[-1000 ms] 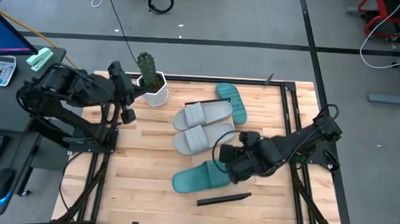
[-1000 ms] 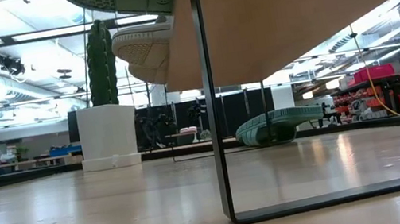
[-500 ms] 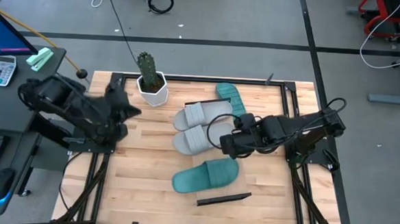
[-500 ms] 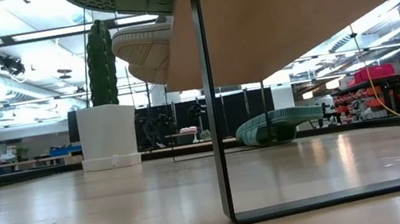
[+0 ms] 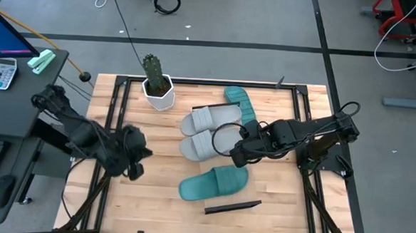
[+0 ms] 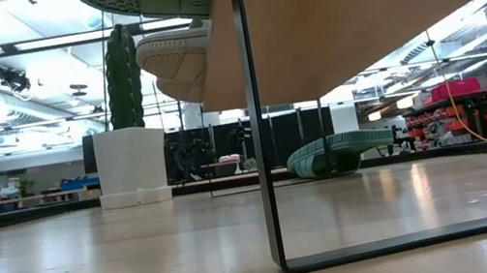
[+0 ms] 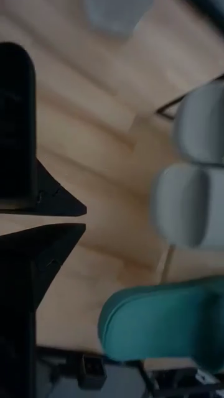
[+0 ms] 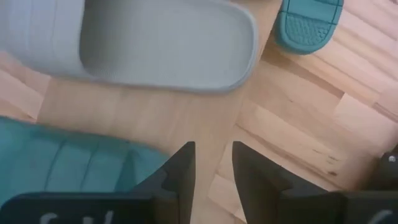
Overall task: Pick and place slides into the shelf
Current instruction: Put the bottom green slipper on the shelf
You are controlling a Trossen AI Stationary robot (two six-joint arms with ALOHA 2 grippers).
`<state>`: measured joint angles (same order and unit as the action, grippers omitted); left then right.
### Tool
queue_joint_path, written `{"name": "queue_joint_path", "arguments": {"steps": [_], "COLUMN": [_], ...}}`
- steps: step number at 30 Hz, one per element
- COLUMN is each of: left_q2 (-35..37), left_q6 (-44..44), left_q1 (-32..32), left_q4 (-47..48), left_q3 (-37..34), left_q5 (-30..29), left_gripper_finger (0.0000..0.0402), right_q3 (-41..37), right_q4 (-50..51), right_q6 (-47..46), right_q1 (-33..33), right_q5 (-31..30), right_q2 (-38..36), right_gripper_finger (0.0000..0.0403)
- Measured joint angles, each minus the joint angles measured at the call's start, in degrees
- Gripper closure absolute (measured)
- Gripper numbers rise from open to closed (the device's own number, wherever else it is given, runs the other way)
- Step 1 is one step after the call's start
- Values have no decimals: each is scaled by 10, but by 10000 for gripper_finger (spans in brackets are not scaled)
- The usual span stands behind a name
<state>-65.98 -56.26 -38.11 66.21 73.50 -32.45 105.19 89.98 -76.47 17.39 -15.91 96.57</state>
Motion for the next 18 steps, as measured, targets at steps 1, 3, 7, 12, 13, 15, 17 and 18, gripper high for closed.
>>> {"name": "queue_joint_path", "arguments": {"steps": [1, 3, 7, 12, 13, 15, 17, 18], "left_q2": [0, 0, 0, -2, -4, -5, -4, -4], "left_q6": [-13, -35, -68, -124, -139, -154, -155, -154], "left_q1": [-9, -28, -59, -76, -77, -78, -77, -77], "left_q4": [-14, -42, -103, -129, -137, -167, -225, -252], "left_q3": [-14, -36, -75, -114, -122, -145, -169, -182], "left_q5": [0, 0, -2, -9, -10, -7, -4, -4], "left_gripper_finger": [370, 373, 376, 371, 369, 365, 360, 358], "right_q3": [-4, -15, -49, -89, -96, -109, -118, -120], "right_q4": [0, 0, 1, 1, 0, 0, 0, -1], "right_q6": [0, 0, -15, -38, -44, -54, -61, -63], "right_q1": [2, 8, 23, 42, 44, 48, 51, 53], "right_q5": [1, 9, 19, 36, 41, 49, 53, 54], "right_q2": [0, 0, 0, -5, -7, -12, -20, -23], "right_gripper_finger": [291, 291, 291, 291, 291, 291, 291, 291]}}
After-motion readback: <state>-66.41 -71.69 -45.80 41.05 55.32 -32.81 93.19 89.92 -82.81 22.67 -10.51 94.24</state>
